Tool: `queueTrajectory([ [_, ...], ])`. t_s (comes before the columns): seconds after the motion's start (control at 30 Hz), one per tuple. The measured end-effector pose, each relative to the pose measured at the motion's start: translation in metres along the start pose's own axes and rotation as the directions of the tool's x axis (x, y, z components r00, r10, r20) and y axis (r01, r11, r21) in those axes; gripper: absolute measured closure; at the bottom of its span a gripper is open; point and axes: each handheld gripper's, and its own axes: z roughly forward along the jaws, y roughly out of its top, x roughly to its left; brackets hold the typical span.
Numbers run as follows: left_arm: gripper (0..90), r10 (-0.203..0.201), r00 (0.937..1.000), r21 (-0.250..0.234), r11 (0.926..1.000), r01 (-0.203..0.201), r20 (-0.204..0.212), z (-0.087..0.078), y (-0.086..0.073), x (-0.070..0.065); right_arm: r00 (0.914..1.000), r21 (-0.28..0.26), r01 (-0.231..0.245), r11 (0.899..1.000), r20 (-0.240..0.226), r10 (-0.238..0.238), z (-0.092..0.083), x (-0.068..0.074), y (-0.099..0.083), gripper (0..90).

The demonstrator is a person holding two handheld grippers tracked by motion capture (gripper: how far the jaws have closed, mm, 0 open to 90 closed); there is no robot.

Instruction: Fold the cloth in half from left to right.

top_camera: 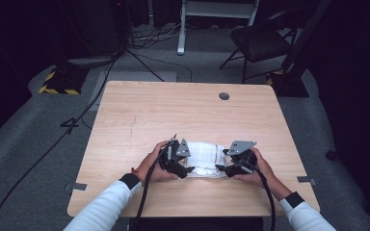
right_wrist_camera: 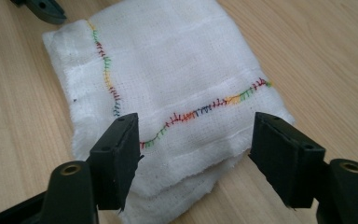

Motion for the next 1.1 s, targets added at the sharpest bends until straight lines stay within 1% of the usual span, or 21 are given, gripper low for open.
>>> queueTrajectory([
  [0.07, 20.7, -0.009, 0.9999, -0.008, 0.9999, 0.008, -0.014, -0.007, -0.002, -0.001, 0.9999, -0.003, 0.007, 1.0, 0.01, -0.006, -0.004, 0.0, 0.0, 31.8],
  [0.1, 20.7, -0.006, 0.9995, -0.021, 0.9998, 0.005, -0.031, -0.013, -0.005, -0.001, 0.9998, -0.013, 0.009, 1.0, 0.016, -0.008, -0.01, 0.0, 0.0, 31.5],
  [0.13, 20.7, -0.006, 0.9995, -0.021, 0.9998, 0.005, -0.031, -0.013, -0.005, -0.001, 0.9998, -0.013, 0.009, 1.0, 0.016, -0.008, -0.01, 0.0, 0.0, 31.5],
  [0.2, 20.7, -0.006, 0.9987, -0.013, 0.9999, 0.005, -0.05, -0.019, -0.008, -0.001, 0.9996, -0.021, 0.002, 1.0, 0.029, -0.002, -0.015, -0.001, 0.0, 31.5],
  [0.3, 20.3, 0.004, 0.997, 0.0, 1.0, -0.004, -0.078, -0.027, -0.015, 0.0, 0.999, -0.028, 0.008, 1.0, 0.044, -0.007, -0.022, -0.002, -0.002, 31.4],
  [0.37, 20.1, 0.002, 0.9963, 0.003, 1.0, -0.002, -0.086, -0.032, -0.019, 0.001, 0.999, -0.031, 0.005, 1.0, 0.045, -0.004, -0.024, -0.003, -0.003, 31.4],
  [0.43, 20.0, 0.012, 0.9935, 0.016, 0.9998, -0.01, -0.113, -0.037, -0.025, 0.001, 0.9976, -0.029, 0.008, 1.0, 0.069, -0.006, -0.03, -0.005, -0.005, 31.0],
  [0.5, 20.0, 0.0, 0.9925, 0.018, 0.9998, 0.002, -0.122, -0.041, -0.031, 0.001, 0.9975, -0.031, 0.003, 1.0, 0.07, -0.001, -0.032, -0.006, -0.006, 31.0],
  [0.53, 20.0, -0.009, 0.9897, 0.018, 0.9998, 0.012, -0.142, -0.046, -0.037, 0.002, 0.9962, -0.036, -0.001, 0.999, 0.087, 0.004, -0.037, -0.007, -0.009, 30.8],
  [0.57, 20.1, -0.009, 0.9897, 0.018, 0.9998, 0.012, -0.142, -0.046, -0.037, 0.002, 0.9962, -0.036, -0.001, 0.999, 0.087, 0.004, -0.037, -0.007, -0.009, 30.8],
  [0.6, 20.1, -0.013, 0.9896, 0.021, 0.9997, 0.016, -0.144, -0.048, -0.041, 0.002, 0.9954, -0.034, -0.003, 0.999, 0.095, 0.006, -0.039, -0.008, -0.01, 30.8],
  [0.7, 20.1, -0.024, 0.9859, 0.028, 0.9992, 0.029, -0.165, -0.055, -0.05, 0.001, 0.9938, -0.042, -0.013, 0.999, 0.11, 0.017, -0.047, -0.01, -0.016, 30.7],
  [0.8, 20.2, -0.029, 0.981, 0.04, 0.9985, 0.037, -0.192, -0.061, -0.059, 0.0, 0.9918, -0.041, -0.022, 0.999, 0.125, 0.027, -0.053, -0.011, -0.022, 29.8],
  [0.83, 20.2, -0.03, 0.9789, 0.046, 0.9981, 0.04, -0.202, -0.063, -0.062, 0.001, 0.99, -0.042, -0.028, 0.999, 0.137, 0.034, -0.056, -0.012, -0.027, 29.0],
  [0.9, 20.2, -0.037, 0.9768, 0.06, 0.9969, 0.051, -0.211, -0.066, -0.069, 0.002, 0.9895, -0.043, -0.036, 0.998, 0.139, 0.041, -0.058, -0.012, -0.03, 28.9],
  [0.97, 20.1, -0.058, 0.9711, 0.07, 0.9947, 0.076, -0.232, -0.072, -0.078, 0.003, 0.9874, -0.038, -0.042, 0.998, 0.151, 0.047, -0.062, -0.014, -0.035, 28.7],
  [1.0, 20.1, -0.064, 0.9703, 0.069, 0.9943, 0.082, -0.233, -0.074, -0.081, 0.004, 0.9853, -0.036, -0.055, 0.998, 0.16, 0.06, -0.066, -0.015, -0.042, 28.6],
  [1.03, 20.1, -0.08, 0.9686, 0.059, 0.9936, 0.096, -0.235, -0.077, -0.085, 0.005, 0.9853, -0.036, -0.055, 0.998, 0.16, 0.06, -0.066, -0.015, -0.042, 28.6],
  [1.07, 20.0, -0.099, 0.9668, 0.046, 0.9926, 0.112, -0.236, -0.081, -0.088, 0.006, 0.9838, -0.038, -0.06, 0.997, 0.167, 0.066, -0.069, -0.016, -0.045, 28.5],
  [1.1, 20.1, -0.108, 0.9647, 0.04, 0.9919, 0.121, -0.24, -0.084, -0.091, 0.007, 0.9816, -0.04, -0.071, 0.997, 0.175, 0.077, -0.071, -0.018, -0.048, 28.5],
])
